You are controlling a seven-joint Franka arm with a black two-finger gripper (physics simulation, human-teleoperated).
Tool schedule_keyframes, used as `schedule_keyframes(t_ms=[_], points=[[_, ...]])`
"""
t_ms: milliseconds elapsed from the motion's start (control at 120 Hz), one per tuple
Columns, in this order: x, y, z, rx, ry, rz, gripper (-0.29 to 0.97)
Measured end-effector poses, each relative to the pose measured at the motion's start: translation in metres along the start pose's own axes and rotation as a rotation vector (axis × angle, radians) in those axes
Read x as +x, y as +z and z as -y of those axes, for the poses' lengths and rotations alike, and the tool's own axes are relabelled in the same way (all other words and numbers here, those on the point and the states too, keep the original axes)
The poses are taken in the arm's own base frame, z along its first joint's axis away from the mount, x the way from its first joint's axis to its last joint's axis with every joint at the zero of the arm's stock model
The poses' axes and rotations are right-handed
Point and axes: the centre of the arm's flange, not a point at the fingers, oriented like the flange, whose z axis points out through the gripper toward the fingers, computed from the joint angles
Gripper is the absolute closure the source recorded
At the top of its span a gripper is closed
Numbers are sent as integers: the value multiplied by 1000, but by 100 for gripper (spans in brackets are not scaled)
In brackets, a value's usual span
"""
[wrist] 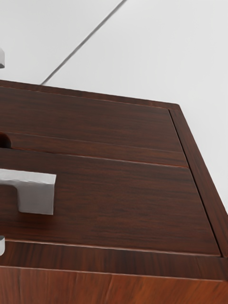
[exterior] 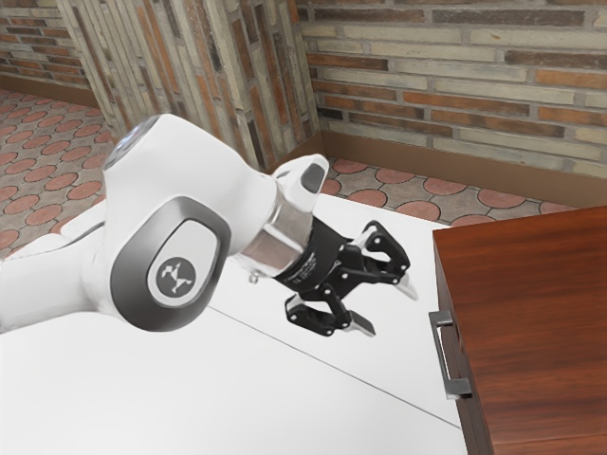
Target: Pull the drawer handle with one arm to open the drawer
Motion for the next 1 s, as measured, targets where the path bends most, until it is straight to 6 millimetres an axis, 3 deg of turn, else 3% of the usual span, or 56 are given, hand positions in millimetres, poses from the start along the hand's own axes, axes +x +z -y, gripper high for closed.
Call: schedule_keyframes(t_ms=[417, 608, 1000], points=[[-22, 20, 6, 1, 22, -2, 33], [-40, 26, -5, -5, 64, 7, 35], [-33, 53, -7, 23, 65, 22, 41]])
